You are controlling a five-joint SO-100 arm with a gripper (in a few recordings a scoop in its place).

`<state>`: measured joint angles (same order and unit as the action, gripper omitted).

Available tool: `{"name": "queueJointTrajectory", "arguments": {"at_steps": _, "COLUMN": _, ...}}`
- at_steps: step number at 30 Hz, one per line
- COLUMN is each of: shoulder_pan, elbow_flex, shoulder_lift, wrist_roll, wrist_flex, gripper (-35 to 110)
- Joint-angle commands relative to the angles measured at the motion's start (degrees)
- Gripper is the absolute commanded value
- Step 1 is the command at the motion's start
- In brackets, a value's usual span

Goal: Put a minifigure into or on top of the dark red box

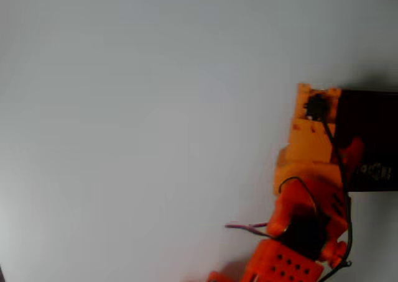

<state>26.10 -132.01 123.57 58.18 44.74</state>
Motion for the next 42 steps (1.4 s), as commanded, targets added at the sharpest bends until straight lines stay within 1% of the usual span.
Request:
{"name": "queueJointTrajectory", "arguments": {"at_steps": 1, "shoulder_pan": -6.6, "elbow_flex": 1.3, "shoulder_lift": 6.7, "wrist_roll": -6.9, "wrist_flex": 7.7, "gripper": 36}}
{"name": "queueJointTrajectory", "arguments": {"at_steps": 4, "shoulder_pan": -13.4, "elbow_flex": 0.4, "shoulder_lift": 11.9, "wrist_roll": -10.3, "wrist_flex": 14.2, "gripper": 34}}
{"name": "queueJointTrajectory", "arguments": {"at_steps": 9, "shoulder_pan": -24.2, "elbow_flex": -4.0, "shoulder_lift": 23.0, "wrist_roll": -17.1, "wrist_flex": 18.8, "gripper": 31}}
{"name": "queueJointTrajectory", "arguments": {"at_steps": 12, "shoulder_pan": -29.2, "elbow_flex": -6.1, "shoulder_lift": 28.7, "wrist_roll": -20.7, "wrist_flex": 20.6, "gripper": 25}}
{"name": "queueJointTrajectory", "arguments": {"at_steps": 14, "shoulder_pan": -32.3, "elbow_flex": -8.3, "shoulder_lift": 33.5, "wrist_roll": -25.1, "wrist_flex": 19.8, "gripper": 18}}
{"name": "queueJointTrajectory", "arguments": {"at_steps": 16, "shoulder_pan": -35.9, "elbow_flex": -12.5, "shoulder_lift": 38.9, "wrist_roll": -29.1, "wrist_flex": 16.2, "gripper": 16}}
{"name": "queueJointTrajectory", "arguments": {"at_steps": 19, "shoulder_pan": -39.4, "elbow_flex": -17.5, "shoulder_lift": 43.8, "wrist_roll": -29.8, "wrist_flex": 13.3, "gripper": 11}}
{"name": "queueJointTrajectory", "arguments": {"at_steps": 24, "shoulder_pan": -40.8, "elbow_flex": -25.7, "shoulder_lift": 49.3, "wrist_roll": -36.5, "wrist_flex": 8.7, "gripper": 0}}
{"name": "queueJointTrajectory", "arguments": {"at_steps": 30, "shoulder_pan": -41.6, "elbow_flex": -32.8, "shoulder_lift": 55.4, "wrist_roll": -42.2, "wrist_flex": 7.6, "gripper": 0}}
{"name": "queueJointTrajectory", "arguments": {"at_steps": 32, "shoulder_pan": -42.0, "elbow_flex": -35.3, "shoulder_lift": 57.9, "wrist_roll": -45.4, "wrist_flex": 9.5, "gripper": 0}}
{"name": "queueJointTrajectory", "arguments": {"at_steps": 34, "shoulder_pan": -43.1, "elbow_flex": -37.3, "shoulder_lift": 61.2, "wrist_roll": -51.2, "wrist_flex": 12.8, "gripper": 0}}
{"name": "queueJointTrajectory", "arguments": {"at_steps": 37, "shoulder_pan": -43.6, "elbow_flex": -38.9, "shoulder_lift": 64.5, "wrist_roll": -54.9, "wrist_flex": 18.3, "gripper": 0}}
{"name": "queueJointTrajectory", "arguments": {"at_steps": 42, "shoulder_pan": -44.6, "elbow_flex": -42.4, "shoulder_lift": 68.3, "wrist_roll": -56.5, "wrist_flex": 23.4, "gripper": 0}}
